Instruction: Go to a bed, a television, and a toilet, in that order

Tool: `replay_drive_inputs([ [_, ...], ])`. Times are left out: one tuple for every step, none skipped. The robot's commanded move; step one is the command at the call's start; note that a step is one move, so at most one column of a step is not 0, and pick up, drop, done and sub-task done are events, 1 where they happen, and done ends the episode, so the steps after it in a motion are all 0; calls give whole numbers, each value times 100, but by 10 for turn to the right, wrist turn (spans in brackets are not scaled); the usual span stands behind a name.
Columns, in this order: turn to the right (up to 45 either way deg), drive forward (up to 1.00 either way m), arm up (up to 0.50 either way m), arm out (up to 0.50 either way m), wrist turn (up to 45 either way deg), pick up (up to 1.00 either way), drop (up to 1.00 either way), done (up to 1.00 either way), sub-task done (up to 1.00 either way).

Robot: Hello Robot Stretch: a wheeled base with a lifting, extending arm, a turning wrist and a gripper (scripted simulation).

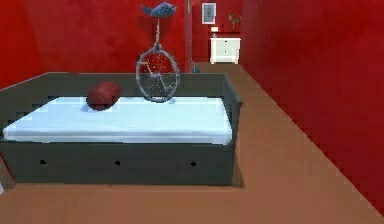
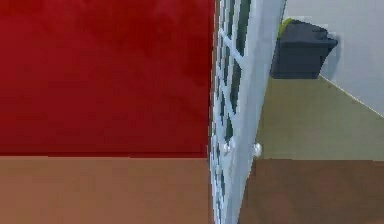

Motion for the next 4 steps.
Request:
replay_drive_inputs([
  [180, 0, 0, 0, 0, 0, 0, 0, 0],
  [30, 0, 0, 0, 0, 0, 0, 0, 0],
  [0, 75, 0, 0, 0, 0, 0, 0, 0],
  [-450, 0, 0, 0, 0, 0, 0, 0, 0],
])
